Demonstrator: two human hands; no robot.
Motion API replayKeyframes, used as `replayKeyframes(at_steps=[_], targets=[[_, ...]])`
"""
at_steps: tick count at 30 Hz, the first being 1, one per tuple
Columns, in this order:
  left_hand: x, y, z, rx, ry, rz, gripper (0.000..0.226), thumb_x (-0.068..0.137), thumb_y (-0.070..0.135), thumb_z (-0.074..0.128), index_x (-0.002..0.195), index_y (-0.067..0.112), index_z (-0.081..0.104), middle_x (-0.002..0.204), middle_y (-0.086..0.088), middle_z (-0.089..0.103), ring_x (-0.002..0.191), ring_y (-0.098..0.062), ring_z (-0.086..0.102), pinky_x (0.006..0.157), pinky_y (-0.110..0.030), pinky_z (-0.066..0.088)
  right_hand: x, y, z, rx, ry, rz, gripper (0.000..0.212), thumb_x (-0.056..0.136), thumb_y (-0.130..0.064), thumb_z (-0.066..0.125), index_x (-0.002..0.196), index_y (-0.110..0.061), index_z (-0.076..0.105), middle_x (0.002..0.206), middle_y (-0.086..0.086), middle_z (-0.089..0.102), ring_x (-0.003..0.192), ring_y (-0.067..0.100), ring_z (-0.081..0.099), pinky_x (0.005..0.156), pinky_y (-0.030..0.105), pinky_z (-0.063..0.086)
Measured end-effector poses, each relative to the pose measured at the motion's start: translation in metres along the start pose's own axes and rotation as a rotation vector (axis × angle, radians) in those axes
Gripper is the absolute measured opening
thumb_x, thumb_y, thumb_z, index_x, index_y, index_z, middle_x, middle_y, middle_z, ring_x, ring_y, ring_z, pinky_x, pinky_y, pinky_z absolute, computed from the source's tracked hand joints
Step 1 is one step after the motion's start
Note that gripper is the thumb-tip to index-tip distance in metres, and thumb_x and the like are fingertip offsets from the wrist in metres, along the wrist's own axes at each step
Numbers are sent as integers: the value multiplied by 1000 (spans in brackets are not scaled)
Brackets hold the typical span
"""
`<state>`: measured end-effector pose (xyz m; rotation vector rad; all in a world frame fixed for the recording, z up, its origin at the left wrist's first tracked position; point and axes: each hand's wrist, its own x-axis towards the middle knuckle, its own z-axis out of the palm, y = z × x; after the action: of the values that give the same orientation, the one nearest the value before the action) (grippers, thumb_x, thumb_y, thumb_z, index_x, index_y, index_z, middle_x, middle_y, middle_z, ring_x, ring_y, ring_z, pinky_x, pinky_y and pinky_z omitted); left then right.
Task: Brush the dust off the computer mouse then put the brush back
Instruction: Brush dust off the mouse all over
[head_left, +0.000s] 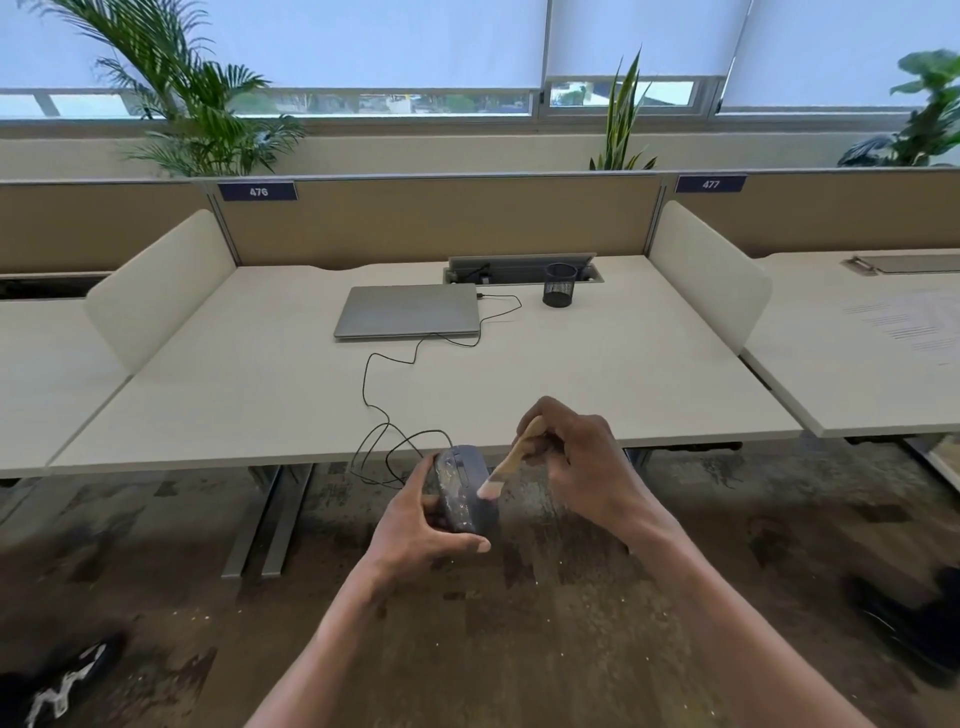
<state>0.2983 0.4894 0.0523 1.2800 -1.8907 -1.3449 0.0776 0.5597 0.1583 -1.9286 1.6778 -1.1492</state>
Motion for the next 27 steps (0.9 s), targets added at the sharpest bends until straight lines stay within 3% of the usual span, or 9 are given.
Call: replayKeyframes(at_steps=[4, 16, 20, 22, 27], targets=[[-7, 2, 5, -2, -56, 13, 137, 48, 40, 101, 156, 35, 18, 102, -1, 79, 93, -12, 77, 95, -40, 59, 6, 5, 3, -14, 73, 0, 31, 87, 16, 56, 100, -12, 62, 88, 2, 71, 81, 11, 71, 71, 34, 62], [-7, -2, 7, -22, -84, 17, 142, 42, 48, 102, 155, 41, 16, 113, 0, 77, 103, -15, 75, 100, -46, 57, 13, 27, 21, -126, 198, 66, 10, 93, -3, 62, 98, -11, 59, 84, 3, 71, 76, 22, 70, 65, 45, 58], [-8, 0, 8, -37, -88, 7, 143, 43, 47, 102, 156, 41, 14, 118, 2, 75, 107, -14, 74, 103, -47, 55, 13, 35, 32, -106, 170, 167, 7, 94, -8, 64, 98, -12, 60, 87, 3, 70, 76, 21, 71, 63, 40, 61], [-8, 2, 9, -33, -82, 4, 144, 41, 49, 102, 155, 44, 14, 120, 2, 74, 108, -14, 73, 104, -47, 54, 17, 40, 39, -59, 147, 238, 6, 94, -11, 63, 93, -15, 59, 87, 2, 68, 75, 21, 71, 64, 44, 62], [-10, 7, 15, -25, -91, 11, 141, 39, 54, 100, 151, 53, 14, 116, 1, 75, 106, -14, 73, 105, -46, 53, 31, 47, 56, 199, 104, 491, 9, 89, -10, 66, 88, -18, 62, 91, 6, 68, 84, 29, 72, 69, 48, 64]])
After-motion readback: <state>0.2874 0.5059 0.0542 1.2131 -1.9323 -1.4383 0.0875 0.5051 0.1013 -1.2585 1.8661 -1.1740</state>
